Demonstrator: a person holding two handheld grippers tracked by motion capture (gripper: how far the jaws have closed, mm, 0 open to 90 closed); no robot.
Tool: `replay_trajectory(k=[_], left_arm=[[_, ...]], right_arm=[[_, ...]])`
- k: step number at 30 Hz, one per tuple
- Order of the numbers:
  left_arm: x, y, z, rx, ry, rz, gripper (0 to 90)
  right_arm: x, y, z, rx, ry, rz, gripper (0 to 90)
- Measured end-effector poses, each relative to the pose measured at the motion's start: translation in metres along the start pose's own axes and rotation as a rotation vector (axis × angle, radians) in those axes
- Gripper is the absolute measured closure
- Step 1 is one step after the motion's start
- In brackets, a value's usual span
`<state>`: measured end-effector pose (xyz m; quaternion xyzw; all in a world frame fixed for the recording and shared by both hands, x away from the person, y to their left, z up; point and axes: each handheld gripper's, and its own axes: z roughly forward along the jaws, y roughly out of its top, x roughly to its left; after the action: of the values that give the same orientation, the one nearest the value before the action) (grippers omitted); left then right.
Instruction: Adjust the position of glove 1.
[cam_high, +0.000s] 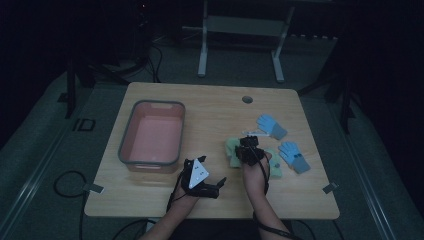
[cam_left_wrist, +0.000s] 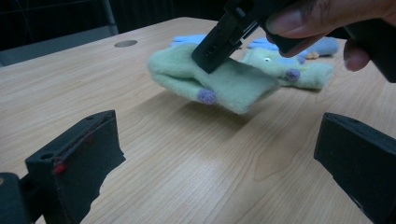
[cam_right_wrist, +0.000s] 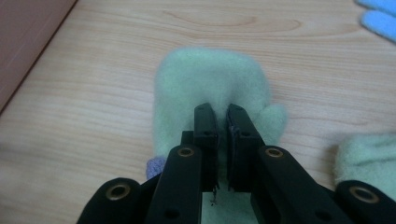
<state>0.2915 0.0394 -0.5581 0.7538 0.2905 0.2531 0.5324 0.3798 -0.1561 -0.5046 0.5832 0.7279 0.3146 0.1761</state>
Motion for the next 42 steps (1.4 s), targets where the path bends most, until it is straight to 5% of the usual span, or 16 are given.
replay_trajectory(k=[4,13,22,30,42], left_arm=[[0.0,0.0,0.0,0.0,-0.002,-0.002,0.5],[0.0,0.0,0.0,0.001,-0.004,0.004,0.5],[0.0,0.0,-0.001,0.0,-0.011,0.001,0.5],[0.0,0.0,0.0,0.001,-0.012,0.0,0.5],[0.0,0.0,0.0,0.002,-0.009,0.008,0.5]], right_arm=[[-0.001,-0.003,0.008,-0.005,0.001,0.036,84.3],[0.01,-0.009,0.032,0.026,-0.021,0.025,81.7],[0.006,-0.006,0.033,0.013,0.038,0.056,58.8],[0.001,0.003,0.018,0.008,0.053,-0.022,54.8],[-0.021,0.026,0.001,0.006,0.072,-0.205,58.5]])
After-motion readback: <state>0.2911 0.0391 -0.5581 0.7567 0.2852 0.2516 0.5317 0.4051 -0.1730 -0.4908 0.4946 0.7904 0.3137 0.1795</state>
